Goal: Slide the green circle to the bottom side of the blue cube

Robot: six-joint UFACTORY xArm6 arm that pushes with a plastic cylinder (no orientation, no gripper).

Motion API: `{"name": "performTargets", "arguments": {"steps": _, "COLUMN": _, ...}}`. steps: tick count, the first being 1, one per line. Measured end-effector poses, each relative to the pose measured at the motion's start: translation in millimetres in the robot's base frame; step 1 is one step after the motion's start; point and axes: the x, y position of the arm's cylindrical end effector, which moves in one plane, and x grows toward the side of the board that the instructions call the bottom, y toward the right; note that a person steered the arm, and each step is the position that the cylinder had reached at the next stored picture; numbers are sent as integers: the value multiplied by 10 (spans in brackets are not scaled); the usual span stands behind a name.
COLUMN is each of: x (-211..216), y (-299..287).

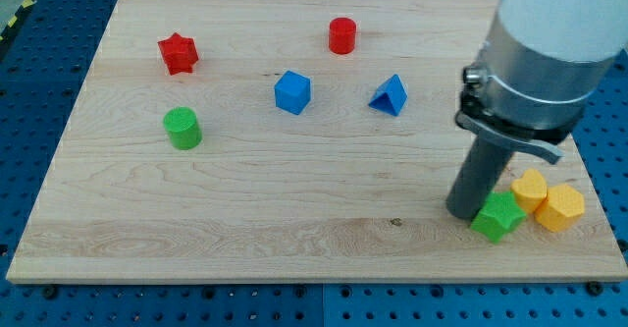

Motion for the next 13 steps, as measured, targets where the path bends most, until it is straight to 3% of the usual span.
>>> {"name": "performTargets", "arguments": {"steps": 1, "x": 0, "y": 77}}
{"name": "performTargets", "arguments": {"steps": 3, "x": -31, "y": -1640}}
{"name": "performTargets", "arguments": {"steps": 5, "x": -509, "y": -3485}}
{"name": "performTargets", "arguments": {"steps": 6, "x": -872, "y": -3809}}
{"name": "performTargets", "arguments": {"steps": 13, "x": -1132, "y": -2978}}
